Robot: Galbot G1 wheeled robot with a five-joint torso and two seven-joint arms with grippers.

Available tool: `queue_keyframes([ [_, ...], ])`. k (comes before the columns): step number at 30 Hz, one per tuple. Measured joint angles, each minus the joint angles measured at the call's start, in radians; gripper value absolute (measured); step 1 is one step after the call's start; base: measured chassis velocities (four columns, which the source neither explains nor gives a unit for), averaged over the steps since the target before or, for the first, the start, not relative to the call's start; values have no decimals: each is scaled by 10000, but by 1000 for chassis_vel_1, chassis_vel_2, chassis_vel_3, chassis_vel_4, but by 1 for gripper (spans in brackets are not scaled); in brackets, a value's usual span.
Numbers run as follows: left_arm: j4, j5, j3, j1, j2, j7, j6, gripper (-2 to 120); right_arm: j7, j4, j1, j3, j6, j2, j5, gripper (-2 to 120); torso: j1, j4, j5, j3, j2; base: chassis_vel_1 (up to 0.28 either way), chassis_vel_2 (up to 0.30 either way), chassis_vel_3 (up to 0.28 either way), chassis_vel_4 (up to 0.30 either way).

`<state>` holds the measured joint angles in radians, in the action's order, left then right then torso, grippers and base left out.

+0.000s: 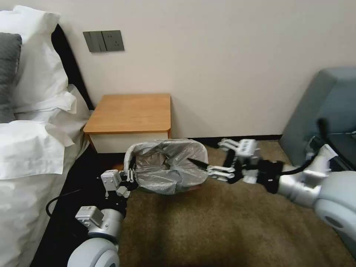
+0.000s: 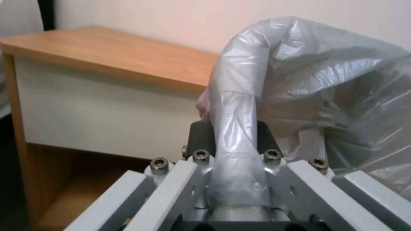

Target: Pick up the garbage bag from the table and place it over the trash can.

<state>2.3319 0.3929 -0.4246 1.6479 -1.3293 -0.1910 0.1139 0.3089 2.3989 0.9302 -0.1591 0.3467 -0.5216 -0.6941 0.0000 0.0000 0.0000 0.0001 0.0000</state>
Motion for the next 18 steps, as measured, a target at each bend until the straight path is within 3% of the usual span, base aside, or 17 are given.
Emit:
queue_keyframes([
  [2,0,-161,13,-25,11,-2,4,7,49,-428,-1877,2191,283,-527,879,26,0,1,0,0,0,0,0,0,0],
  [4,0,-193,13,-30,21,4,4,7,71,-512,-2143,2507,322,-622,1038,26,0,1,-3,0,1,0,0,0,0],
  [6,0,-430,13,-38,75,108,0,7,508,-1209,-3422,3923,466,-1223,1969,13,0,1,1,1,0,0,0,0,0],
  [10,-1,-892,10,-47,99,298,-132,7,1002,-1872,-4613,5031,989,-1704,2727,0,1,1,-2,1,0,0,0,0,0],
  [18,-23,-1152,-6,-76,99,484,-240,7,1524,-3125,-5939,6370,1299,-2617,3927,0,1,-1,-2,0,0,0,0,0,0],
])
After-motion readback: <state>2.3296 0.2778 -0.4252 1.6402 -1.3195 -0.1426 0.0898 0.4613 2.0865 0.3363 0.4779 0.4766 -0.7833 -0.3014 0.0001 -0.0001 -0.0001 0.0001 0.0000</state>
